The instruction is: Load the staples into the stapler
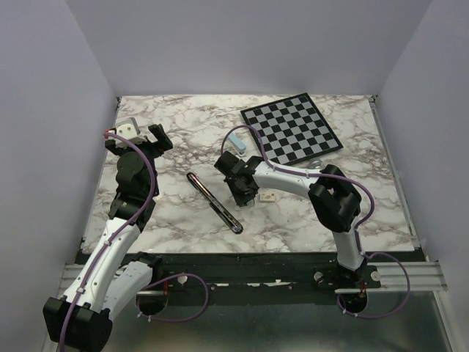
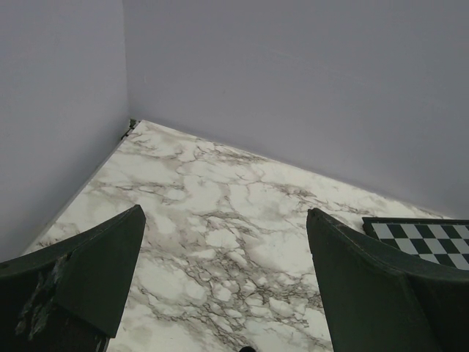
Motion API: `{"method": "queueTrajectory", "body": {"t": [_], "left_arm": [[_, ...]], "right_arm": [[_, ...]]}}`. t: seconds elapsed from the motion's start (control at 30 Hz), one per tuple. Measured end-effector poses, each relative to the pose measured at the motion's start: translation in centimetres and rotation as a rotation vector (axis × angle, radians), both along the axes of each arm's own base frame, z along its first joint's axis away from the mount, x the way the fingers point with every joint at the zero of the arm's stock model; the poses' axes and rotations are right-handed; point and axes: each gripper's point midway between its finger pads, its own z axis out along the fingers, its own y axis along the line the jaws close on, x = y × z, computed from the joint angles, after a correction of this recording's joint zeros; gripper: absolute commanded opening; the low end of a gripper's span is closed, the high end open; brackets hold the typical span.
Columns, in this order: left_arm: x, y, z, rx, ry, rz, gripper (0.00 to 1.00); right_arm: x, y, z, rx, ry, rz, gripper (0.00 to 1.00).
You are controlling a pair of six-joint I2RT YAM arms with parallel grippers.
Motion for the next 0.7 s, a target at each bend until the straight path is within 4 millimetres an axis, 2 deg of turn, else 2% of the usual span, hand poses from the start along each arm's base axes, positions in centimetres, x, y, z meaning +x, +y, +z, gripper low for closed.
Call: {"method": "queueTrajectory", "body": {"t": [0.13, 0.27, 0.53, 0.7], "left_arm": [[0.0, 0.0, 0.0, 0.0, 0.0, -0.002, 0.99], [0.0, -0.1, 0.0, 0.0, 0.0, -0.005, 0.99], [0.0, -0.1, 0.0, -0.003, -0.001, -0.005, 0.99], [0.0, -0.1, 0.0, -0.003, 0.0, -0.004, 0.99]], "right_arm": [[0.0, 0.0, 0.0, 0.0, 0.0, 0.0, 0.29], [0.0, 0.1, 0.0, 0.001, -0.001, 0.0, 0.23], [0.0, 0.1, 0.2, -0.003, -0.013, 0.005, 0.22], [-0.3, 0.4, 2.0, 0.022, -0.05, 0.027, 0.22]]}}
